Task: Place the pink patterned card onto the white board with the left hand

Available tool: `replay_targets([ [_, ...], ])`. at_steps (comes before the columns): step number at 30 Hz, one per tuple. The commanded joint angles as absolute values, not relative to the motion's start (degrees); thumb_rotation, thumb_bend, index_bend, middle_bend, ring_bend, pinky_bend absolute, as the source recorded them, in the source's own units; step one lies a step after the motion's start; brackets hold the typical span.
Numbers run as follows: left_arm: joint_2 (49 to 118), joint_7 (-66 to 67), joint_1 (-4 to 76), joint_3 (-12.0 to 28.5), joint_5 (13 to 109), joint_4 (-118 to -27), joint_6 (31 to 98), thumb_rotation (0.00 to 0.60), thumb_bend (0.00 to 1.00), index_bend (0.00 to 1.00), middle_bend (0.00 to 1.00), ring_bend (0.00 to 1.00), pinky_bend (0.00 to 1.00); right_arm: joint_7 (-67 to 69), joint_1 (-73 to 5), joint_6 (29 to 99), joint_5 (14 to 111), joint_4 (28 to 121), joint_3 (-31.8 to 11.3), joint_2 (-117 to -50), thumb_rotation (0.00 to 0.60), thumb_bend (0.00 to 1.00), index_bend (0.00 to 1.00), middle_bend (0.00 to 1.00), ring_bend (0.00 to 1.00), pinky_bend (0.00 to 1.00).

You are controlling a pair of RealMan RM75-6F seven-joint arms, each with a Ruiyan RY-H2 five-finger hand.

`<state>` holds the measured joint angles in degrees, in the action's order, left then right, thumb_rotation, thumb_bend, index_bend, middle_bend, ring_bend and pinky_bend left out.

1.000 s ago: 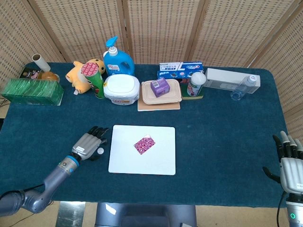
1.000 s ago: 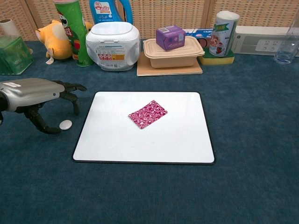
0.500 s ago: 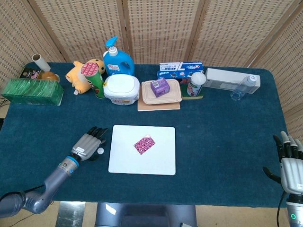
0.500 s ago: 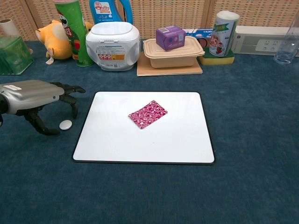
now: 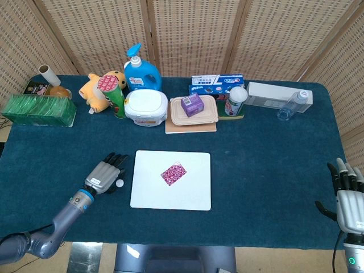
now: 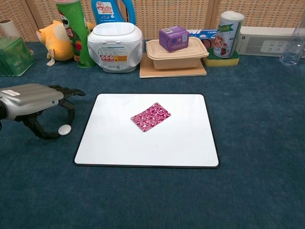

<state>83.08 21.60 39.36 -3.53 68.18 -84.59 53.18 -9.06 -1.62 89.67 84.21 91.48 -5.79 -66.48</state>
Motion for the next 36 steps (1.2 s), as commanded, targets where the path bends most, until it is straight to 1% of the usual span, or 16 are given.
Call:
replay_targets([
  [1,83.1,21.6,39.2,-3.3,68.2,-84.5,53.2,0.6,0.27,0.47,0.0,0.0,0.0,-9.1,-1.6,89.7,84.3,91.5,-5.7,-66.5,0.6,0.21,0.03,0.0,0.0,0.0],
  [13,82.1,21.9,38.9,-1.5,68.3,-86.0,53.2,0.6,0.27,0.48,0.0,0.0,0.0,-9.0,-1.5,89.7,84.5,91.5,-5.6,-66.4,0.6,0.21,0.03,0.0,0.0,0.0],
  [18,81.3,25.0,40.8,1.2,66.8,-89.1,53.0,0.6,0.27,0.48,0.0,0.0,0.0,-8.9,-1.5,89.6,84.6,91.7,-5.5,-66.3,0.6,0.21,0.03,0.0,0.0,0.0],
  [23,81.3,29.6,43.7,4.1,62.8,-92.4,51.9,0.6,0.27,0.48,0.0,0.0,0.0,-8.8,-1.5,89.6,84.5,91.8,-5.5,-66.2,0.6,0.21,0.03,0.0,0.0,0.0],
  [27,83.5,34.5,47.1,6.5,57.4,-94.0,50.6,0.6,0.27,0.48,0.0,0.0,0.0,-8.5,-1.6,89.2,84.1,91.7,-5.7,-66.2,0.6,0.21,0.03,0.0,0.0,0.0],
  [32,88.2,39.9,52.2,8.4,50.0,-92.1,49.0,0.6,0.27,0.48,0.0,0.0,0.0,-7.9,-1.8,88.7,84.0,91.7,-5.6,-65.9,0.6,0.21,0.03,0.0,0.0,0.0],
  [36,91.2,42.5,55.3,9.1,45.5,-90.2,48.4,0.6,0.27,0.48,0.0,0.0,0.0,-7.1,-1.8,88.5,83.4,91.7,-5.9,-65.6,0.6,0.21,0.03,0.0,0.0,0.0],
])
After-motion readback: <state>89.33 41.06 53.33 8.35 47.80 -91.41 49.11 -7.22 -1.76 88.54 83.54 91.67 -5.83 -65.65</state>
